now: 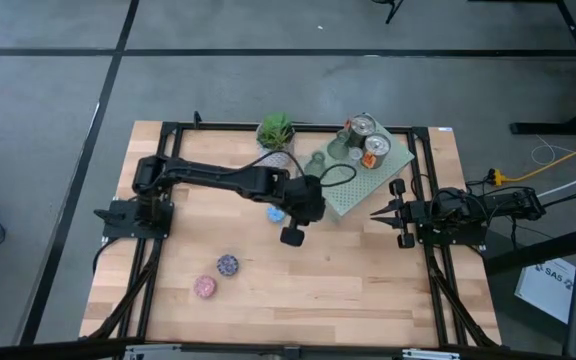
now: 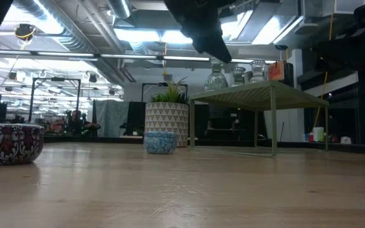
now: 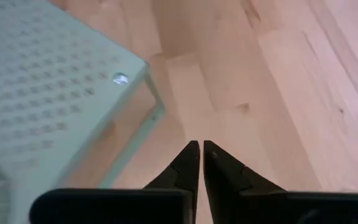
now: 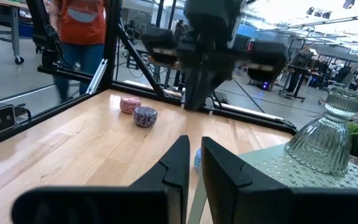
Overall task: Pick & Place candle stick holders
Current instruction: Adjust the silver scented candle on the shelf
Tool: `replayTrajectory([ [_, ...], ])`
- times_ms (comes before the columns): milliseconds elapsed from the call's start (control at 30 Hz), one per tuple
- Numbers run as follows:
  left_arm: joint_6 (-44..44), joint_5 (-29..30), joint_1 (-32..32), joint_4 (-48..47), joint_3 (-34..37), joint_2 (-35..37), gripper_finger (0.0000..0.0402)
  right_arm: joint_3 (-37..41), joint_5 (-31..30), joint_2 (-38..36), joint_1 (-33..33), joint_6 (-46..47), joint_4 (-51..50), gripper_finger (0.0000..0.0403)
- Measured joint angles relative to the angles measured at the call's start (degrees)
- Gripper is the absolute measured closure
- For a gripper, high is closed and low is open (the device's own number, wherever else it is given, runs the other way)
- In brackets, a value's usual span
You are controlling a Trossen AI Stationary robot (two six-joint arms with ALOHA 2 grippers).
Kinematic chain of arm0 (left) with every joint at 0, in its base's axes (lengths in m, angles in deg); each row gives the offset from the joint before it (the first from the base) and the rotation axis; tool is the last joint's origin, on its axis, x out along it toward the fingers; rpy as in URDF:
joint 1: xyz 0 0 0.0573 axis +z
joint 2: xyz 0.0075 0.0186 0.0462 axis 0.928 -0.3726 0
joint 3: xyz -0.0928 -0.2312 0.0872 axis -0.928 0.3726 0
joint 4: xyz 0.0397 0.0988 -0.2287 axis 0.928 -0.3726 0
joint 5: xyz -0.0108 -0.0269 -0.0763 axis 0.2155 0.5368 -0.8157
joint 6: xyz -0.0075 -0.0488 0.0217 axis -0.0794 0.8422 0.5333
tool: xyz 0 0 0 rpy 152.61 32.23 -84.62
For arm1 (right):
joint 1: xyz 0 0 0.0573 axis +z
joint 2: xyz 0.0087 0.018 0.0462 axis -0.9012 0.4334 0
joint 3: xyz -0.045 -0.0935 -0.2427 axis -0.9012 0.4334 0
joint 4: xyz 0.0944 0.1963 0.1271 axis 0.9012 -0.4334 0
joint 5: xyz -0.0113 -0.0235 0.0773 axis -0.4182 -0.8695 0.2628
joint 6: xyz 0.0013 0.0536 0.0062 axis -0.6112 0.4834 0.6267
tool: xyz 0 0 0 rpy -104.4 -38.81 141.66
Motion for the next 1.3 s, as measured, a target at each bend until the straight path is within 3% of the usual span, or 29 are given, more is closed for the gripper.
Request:
replayTrajectory([
  [433, 5.2, 0.3, 0.2, 35.9, 32.6, 17.2, 0.0394, 0.0, 0.1, 0.0, 0.0, 0.0, 0.0, 0.0359],
  [700, 9.0, 0.2, 0.7, 70.2, 58.7, 29.7, 0.0398, 0.0, 0.1, 0.0, 0.0, 0.0, 0.0, 0.0359],
  [833, 13.2, 0.4, 1.6, 82.7, 68.1, 33.0, 0.0397, 0.0, 0.1, 0.0, 0.0, 0.0, 0.0, 0.0359],
  [1300, 15.7, -1.2, 10.2, 94.8, 83.5, 38.7, 0.0397, 0.0, 0.1, 0.0, 0.0, 0.0, 0.0, 0.0359],
])
